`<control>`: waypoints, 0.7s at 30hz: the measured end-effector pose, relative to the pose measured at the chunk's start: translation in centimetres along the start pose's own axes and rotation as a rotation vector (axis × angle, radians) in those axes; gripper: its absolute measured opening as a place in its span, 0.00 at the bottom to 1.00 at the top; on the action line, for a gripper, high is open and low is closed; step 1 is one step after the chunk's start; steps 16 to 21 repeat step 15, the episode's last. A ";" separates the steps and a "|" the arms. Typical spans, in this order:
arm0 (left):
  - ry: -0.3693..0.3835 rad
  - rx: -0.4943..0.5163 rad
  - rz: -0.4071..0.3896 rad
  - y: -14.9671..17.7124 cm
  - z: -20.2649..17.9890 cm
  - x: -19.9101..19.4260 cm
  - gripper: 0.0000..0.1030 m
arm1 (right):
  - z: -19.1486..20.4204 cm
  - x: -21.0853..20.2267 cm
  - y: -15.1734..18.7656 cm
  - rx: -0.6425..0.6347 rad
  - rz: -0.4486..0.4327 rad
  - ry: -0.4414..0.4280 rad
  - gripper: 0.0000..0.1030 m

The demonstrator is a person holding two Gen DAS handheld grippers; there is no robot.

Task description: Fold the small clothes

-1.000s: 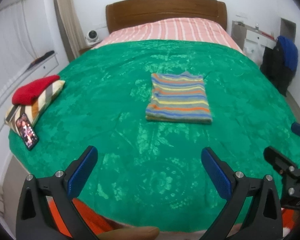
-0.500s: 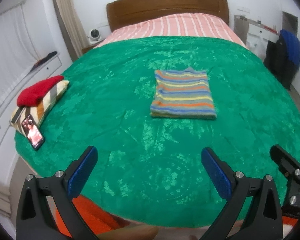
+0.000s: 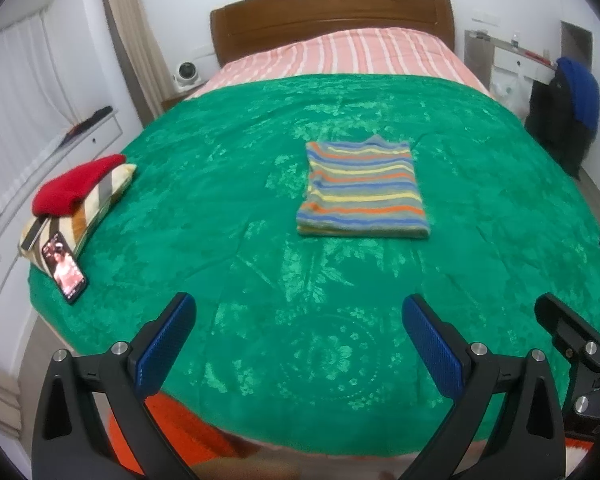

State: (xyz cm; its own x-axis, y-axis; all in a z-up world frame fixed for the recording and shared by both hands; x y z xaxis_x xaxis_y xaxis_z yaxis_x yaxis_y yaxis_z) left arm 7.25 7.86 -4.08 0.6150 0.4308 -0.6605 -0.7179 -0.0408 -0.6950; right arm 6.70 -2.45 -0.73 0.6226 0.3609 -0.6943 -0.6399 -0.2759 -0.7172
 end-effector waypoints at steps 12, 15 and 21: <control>0.090 -0.056 0.005 -0.4 0.1 0.0 0.99 | -0.5 0.0 -0.1 0.023 -0.005 -0.002 1.00; 0.073 -0.059 -0.014 -0.6 0.4 -0.3 0.99 | -0.5 -0.1 -0.1 0.030 -0.008 -0.005 1.00; 0.073 -0.059 -0.014 -0.6 0.4 -0.3 0.99 | -0.5 -0.1 -0.1 0.030 -0.008 -0.005 1.00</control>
Point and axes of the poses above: each gripper's, at about its wrist camera, not at the fingertips, and x roughly the way its jaws point, z to its left, y to its underside, the point moved 7 cm from there along x, roughly the way its jaws point, and after that the axes turned 11 degrees about -y, right-handed, at the moved point
